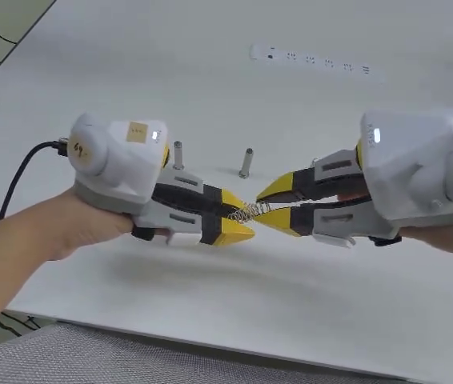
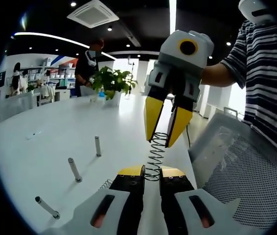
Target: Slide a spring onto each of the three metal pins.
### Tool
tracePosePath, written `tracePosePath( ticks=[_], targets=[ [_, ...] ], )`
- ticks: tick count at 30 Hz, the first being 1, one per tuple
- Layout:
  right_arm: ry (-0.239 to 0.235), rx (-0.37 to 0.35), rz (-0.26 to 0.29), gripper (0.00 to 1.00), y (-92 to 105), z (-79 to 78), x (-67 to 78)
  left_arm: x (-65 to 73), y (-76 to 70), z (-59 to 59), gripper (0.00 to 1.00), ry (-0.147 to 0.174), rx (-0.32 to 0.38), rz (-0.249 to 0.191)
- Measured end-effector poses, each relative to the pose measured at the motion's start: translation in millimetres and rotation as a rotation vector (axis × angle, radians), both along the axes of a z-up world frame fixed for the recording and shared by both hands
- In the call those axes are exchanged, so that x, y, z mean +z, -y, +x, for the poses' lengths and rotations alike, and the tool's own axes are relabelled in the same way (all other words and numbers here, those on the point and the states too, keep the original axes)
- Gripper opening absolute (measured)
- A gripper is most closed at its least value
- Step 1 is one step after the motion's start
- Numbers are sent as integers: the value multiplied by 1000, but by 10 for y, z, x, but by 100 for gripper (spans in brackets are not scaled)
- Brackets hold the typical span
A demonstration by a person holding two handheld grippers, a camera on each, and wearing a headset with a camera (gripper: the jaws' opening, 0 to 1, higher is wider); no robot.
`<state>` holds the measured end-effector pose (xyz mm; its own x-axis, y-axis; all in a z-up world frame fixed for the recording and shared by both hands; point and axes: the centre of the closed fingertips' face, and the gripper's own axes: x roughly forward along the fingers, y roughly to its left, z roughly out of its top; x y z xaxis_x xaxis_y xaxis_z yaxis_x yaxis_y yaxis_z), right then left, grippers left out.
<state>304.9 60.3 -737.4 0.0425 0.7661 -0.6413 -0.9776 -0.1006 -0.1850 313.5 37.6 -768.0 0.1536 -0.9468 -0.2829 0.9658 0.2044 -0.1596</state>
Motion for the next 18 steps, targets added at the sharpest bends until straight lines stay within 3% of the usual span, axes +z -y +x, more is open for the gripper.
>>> tracePosePath(
  ticks=[10, 18],
  targets=[
    [-34, -30, 80, 12, -98, -18, 62, -12, 28, -41, 8, 0, -19, 14],
    [-27, -38, 117, 12, -158, -16, 120, 14, 72, -57, 8, 3, -31, 13]
  ],
)
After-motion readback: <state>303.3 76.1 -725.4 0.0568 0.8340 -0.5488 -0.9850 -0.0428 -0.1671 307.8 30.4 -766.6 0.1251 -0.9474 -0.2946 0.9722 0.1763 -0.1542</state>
